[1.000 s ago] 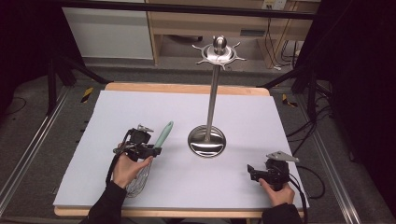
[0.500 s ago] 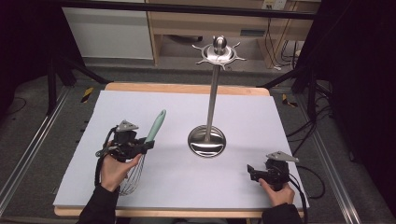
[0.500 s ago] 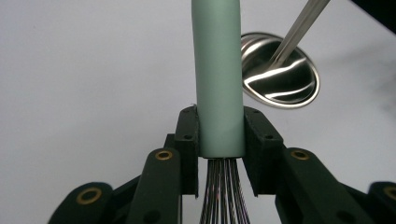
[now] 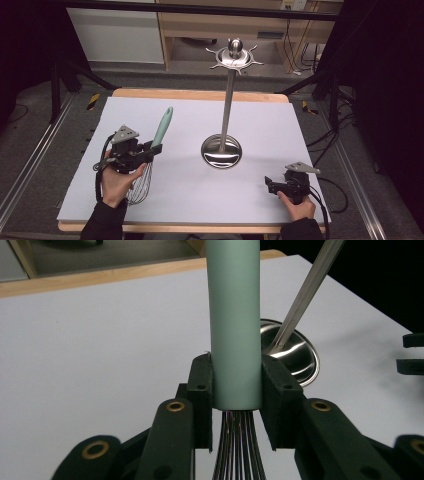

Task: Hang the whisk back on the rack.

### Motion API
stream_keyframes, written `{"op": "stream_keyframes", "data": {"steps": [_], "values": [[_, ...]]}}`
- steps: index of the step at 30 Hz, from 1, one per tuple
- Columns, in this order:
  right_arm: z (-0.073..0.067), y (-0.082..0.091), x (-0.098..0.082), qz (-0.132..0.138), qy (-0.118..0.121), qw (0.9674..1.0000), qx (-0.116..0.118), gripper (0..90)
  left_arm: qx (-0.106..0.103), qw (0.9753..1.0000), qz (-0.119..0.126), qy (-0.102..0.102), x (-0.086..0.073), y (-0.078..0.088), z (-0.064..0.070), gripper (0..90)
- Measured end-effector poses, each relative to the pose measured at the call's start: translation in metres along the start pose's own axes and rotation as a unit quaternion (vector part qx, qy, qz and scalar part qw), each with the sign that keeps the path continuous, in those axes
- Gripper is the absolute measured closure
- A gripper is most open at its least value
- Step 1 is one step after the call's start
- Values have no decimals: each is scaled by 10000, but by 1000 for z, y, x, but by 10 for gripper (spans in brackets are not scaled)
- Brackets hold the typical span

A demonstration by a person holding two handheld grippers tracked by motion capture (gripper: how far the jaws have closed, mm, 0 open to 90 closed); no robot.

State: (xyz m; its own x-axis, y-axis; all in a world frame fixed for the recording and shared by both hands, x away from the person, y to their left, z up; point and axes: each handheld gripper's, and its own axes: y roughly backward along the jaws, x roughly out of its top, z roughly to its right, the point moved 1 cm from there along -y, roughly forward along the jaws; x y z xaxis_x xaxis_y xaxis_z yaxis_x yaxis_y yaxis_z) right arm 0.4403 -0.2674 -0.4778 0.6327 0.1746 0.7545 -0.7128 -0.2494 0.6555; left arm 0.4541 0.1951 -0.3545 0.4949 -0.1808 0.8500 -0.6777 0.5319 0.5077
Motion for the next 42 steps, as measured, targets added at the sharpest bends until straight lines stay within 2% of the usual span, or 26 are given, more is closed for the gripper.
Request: {"op": "stream_keyframes", "data": {"steps": [5,7,8,9,10,13,22,24,33,42], "values": [[0,0,0,-7,-11,10000,4,99,-11,9997,236,-83,4,6,4,688],[1,0,0,-9,-8,10000,2,99,-25,9990,428,-114,7,10,6,688],[1,0,0,-9,-8,10000,2,99,-25,9990,428,-114,7,10,6,688],[0,0,0,-21,-67,10000,3,99,-34,9984,545,-144,9,14,8,688],[0,0,0,-21,-67,10000,3,99,-34,9984,545,-144,9,14,8,688],[1,-1,0,-20,-42,10000,12,99,-30,9968,775,-211,14,21,10,688],[1,-1,0,-32,-54,10000,27,99,-52,9952,942,-265,28,31,13,688],[1,-1,0,-19,-55,10000,26,99,-83,9938,1069,-295,35,34,17,688],[0,0,0,-6,-96,10000,6,99,-228,9902,1316,-401,57,34,31,688],[2,0,0,12,-66,10000,1,102,-385,9876,1405,-578,70,31,46,687]]}}
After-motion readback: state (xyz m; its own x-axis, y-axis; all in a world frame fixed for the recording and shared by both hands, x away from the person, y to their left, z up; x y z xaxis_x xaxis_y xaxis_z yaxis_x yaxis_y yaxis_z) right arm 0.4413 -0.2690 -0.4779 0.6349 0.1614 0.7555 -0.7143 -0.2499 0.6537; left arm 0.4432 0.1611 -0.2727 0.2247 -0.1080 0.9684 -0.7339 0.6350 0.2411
